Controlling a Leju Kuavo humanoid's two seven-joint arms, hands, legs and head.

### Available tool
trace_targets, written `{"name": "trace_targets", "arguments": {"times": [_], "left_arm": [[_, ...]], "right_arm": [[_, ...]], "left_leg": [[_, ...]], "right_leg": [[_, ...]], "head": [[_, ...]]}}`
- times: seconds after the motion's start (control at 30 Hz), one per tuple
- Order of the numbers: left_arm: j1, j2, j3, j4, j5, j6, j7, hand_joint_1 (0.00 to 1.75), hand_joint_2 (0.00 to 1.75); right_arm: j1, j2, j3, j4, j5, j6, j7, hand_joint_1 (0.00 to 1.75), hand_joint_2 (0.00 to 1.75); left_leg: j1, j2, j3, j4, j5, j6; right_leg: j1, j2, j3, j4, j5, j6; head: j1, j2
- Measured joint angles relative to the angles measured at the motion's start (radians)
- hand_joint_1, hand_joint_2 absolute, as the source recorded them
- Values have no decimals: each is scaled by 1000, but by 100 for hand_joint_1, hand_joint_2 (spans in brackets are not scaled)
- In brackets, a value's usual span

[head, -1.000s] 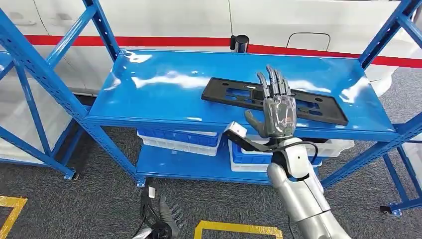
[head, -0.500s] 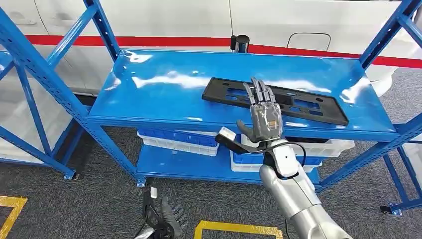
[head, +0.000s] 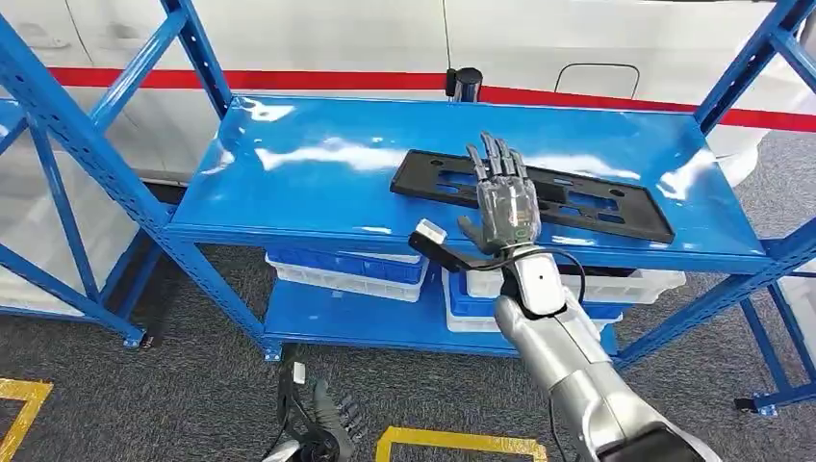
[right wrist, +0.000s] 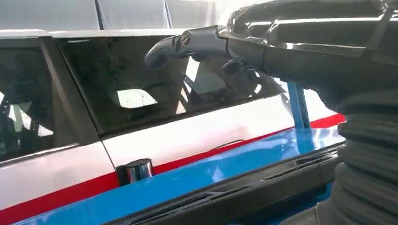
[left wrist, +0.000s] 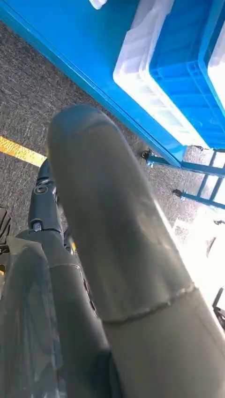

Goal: Take the parts from the cabinet and place them on the table.

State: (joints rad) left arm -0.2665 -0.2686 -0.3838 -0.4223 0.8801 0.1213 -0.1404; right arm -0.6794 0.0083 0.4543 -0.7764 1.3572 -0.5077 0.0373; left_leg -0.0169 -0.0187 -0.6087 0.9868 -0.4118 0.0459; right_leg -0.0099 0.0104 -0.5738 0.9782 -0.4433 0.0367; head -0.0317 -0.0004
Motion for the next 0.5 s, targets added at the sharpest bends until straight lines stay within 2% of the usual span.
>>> {"name": "trace_targets", "arguments": {"times": [0.23,0.5], "left_arm": [[-7,-6,-10,0,13,-3,5,0,0],[-21,-9,-30,1,23,-4,16,0,0]], "right_arm": [[-121,26,-7,127,29,22,74,0,175],[-134,36,-30,175,67,42,91,0,175]], "left_leg": [[0,-1,1,1,0,0],[0,-1,0,1,0,0]], "right_leg": [[0,0,0,0,0,0],[0,0,1,0,0,0]], "head": [[0,0],[0,0]]}}
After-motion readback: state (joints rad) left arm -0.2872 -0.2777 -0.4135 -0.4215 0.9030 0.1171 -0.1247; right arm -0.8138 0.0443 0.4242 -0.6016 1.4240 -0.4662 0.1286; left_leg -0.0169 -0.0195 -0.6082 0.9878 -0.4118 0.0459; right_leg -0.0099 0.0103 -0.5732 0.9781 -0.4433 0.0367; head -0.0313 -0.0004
